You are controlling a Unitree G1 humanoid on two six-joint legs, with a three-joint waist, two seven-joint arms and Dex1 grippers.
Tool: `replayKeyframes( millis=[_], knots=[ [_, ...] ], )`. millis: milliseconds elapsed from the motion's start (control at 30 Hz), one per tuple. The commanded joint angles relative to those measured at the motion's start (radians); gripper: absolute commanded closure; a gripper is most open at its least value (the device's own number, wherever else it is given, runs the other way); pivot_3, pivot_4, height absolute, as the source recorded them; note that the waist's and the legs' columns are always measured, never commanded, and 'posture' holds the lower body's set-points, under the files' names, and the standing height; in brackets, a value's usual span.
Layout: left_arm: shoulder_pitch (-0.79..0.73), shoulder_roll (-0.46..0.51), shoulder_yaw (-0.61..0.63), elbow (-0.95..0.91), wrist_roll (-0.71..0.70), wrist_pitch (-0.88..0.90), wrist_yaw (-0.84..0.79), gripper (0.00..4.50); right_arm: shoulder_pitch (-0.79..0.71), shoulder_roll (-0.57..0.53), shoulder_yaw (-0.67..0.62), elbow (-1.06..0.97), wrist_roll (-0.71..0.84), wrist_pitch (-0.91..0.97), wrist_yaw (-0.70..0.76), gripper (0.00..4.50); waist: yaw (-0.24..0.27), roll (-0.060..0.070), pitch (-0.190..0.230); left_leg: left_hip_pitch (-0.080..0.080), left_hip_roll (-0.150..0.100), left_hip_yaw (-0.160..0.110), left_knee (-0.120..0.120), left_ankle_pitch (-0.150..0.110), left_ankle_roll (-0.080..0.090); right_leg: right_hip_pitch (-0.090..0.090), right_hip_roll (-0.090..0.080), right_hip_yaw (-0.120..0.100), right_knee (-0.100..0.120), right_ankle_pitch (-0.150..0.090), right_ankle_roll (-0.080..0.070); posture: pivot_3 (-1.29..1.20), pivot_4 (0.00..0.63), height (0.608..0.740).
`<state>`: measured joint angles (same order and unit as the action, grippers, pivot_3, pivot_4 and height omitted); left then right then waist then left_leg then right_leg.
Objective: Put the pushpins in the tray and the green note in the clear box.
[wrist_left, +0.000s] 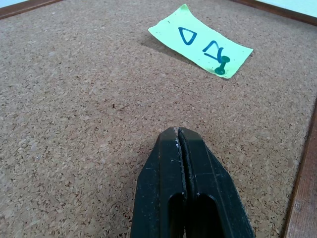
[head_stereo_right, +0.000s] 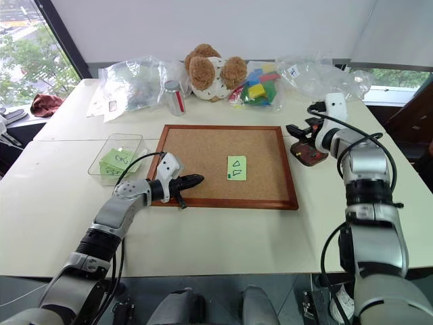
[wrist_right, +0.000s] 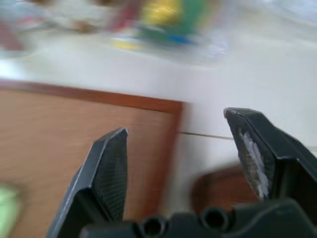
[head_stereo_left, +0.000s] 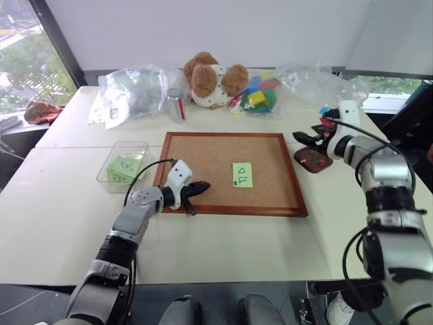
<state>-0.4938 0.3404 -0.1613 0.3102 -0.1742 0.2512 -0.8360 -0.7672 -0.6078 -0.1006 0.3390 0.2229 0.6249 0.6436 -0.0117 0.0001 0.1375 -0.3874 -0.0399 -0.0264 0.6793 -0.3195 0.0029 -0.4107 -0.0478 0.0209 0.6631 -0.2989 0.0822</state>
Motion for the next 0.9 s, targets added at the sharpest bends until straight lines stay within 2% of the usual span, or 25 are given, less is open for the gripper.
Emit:
replayKeyframes(
  millis=[33,200,233,300,433,467,500,900],
  knots=[
    [0.035,0.004,-0.036,0.05,0.03,0.041,-0.013,4.5,0.094,0.052,0.046,-0.343,0.084,0.169,-0.01,1.12,-0.001,0.0,0.0,0.0,0.0,0.0,0.0,0.0,0.0,0.0,0.0,0.0,0.0,0.0,0.0,0.0,0.15,0.74],
    [0.029,0.005,-0.038,0.058,0.031,0.038,-0.018,4.5,0.215,0.128,0.153,-0.564,0.093,0.255,-0.056,1.12,0.0,0.0,0.0,0.0,0.0,0.0,0.001,0.0,0.0,0.0,0.0,0.0,0.0,0.0,0.0,0.0,0.15,0.74],
    [0.027,0.005,-0.038,0.059,0.031,0.038,-0.019,4.5,0.231,0.142,0.172,-0.583,0.088,0.258,-0.067,1.12,0.0,0.0,0.0,0.0,0.0,0.0,0.001,0.0,0.0,0.0,0.0,0.0,0.0,0.0,0.0,0.0,0.15,0.74],
    [0.024,0.005,-0.038,0.063,0.033,0.036,-0.02,4.5,0.249,0.157,0.205,-0.6,0.073,0.254,-0.079,1.65,0.0,0.0,0.0,0.0,0.0,0.0,0.001,0.0,0.0,0.0,0.0,0.0,0.0,0.0,0.0,0.0,0.15,0.74],
    [0.027,0.006,-0.039,0.06,0.033,0.036,-0.02,4.5,0.264,0.17,0.259,-0.574,0.042,0.209,-0.087,1.65,-0.001,0.0,0.0,0.0,0.0,0.0,0.002,0.0,0.0,0.0,0.0,0.0,0.0,0.0,0.0,0.0,0.15,0.74],
    [0.028,0.007,-0.039,0.057,0.033,0.037,-0.019,4.5,0.267,0.175,0.27,-0.562,0.034,0.198,-0.091,2.13,-0.001,0.0,0.0,0.0,0.0,0.0,0.002,0.0,0.0,0.0,0.0,0.0,0.0,0.0,0.0,0.0,0.15,0.74],
    [0.028,0.006,-0.039,0.057,0.033,0.037,-0.019,4.5,0.268,0.178,0.275,-0.555,0.03,0.192,-0.093,2.41,-0.001,0.0,0.0,0.0,0.0,0.0,0.002,0.0,0.0,0.0,0.0,0.0,0.0,0.0,0.0,0.0,0.15,0.74],
    [0.045,0.01,-0.034,0.034,0.031,0.043,-0.009,4.5,0.236,0.216,0.311,-0.402,-0.031,0.09,-0.091,2.41,-0.001,0.0,0.0,0.0,0.0,0.0,0.002,0.0,0.0,0.0,0.0,0.0,0.0,0.0,0.0,0.0,0.15,0.74]
  ],
)
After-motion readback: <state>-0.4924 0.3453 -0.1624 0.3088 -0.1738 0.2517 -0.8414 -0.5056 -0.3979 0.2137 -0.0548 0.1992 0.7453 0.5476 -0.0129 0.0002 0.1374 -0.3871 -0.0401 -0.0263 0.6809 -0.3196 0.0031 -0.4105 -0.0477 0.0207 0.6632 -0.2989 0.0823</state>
